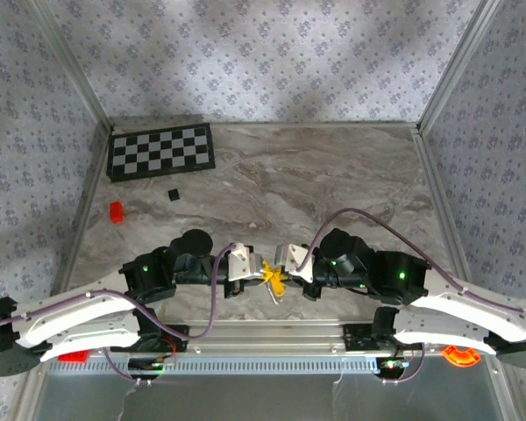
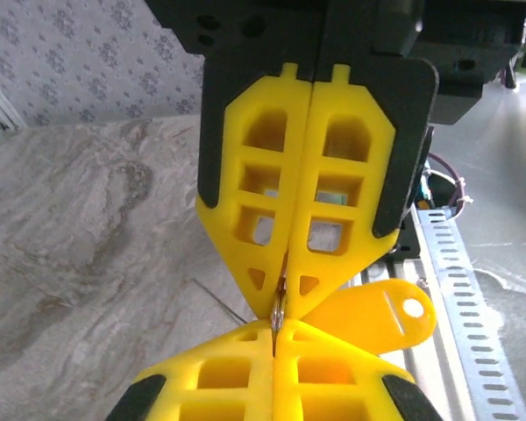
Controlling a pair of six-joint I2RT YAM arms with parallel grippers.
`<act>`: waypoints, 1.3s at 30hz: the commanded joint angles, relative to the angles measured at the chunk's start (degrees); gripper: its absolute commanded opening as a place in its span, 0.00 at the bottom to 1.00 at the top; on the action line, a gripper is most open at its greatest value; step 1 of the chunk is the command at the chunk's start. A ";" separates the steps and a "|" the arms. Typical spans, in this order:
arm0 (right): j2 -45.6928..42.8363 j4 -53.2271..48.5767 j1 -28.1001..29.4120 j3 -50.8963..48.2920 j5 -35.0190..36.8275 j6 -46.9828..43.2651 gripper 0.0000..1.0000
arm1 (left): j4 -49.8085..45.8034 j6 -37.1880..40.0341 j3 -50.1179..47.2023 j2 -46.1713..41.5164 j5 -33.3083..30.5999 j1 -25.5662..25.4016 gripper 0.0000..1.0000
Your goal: Put the keys on the keyring
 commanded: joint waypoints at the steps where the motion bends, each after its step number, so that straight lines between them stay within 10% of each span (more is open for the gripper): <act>1: -0.64 3.44 0.51 -0.26 -2.77 -0.66 0.00 | 0.45 -0.03 1.30 -0.36 -0.56 -0.19 0.00; 7: -2.08 5.17 0.99 -1.24 -4.65 -0.59 0.02 | 2.48 -1.43 0.75 -2.04 -1.00 -0.17 0.00; 16: -5.97 10.88 1.03 -4.22 -6.46 0.51 0.34 | 5.01 -3.07 -0.23 -4.25 1.61 -0.19 0.00; 39: -7.76 14.77 0.38 -6.52 -5.47 3.76 0.33 | 10.27 -3.81 -2.42 -5.91 8.77 -0.18 0.00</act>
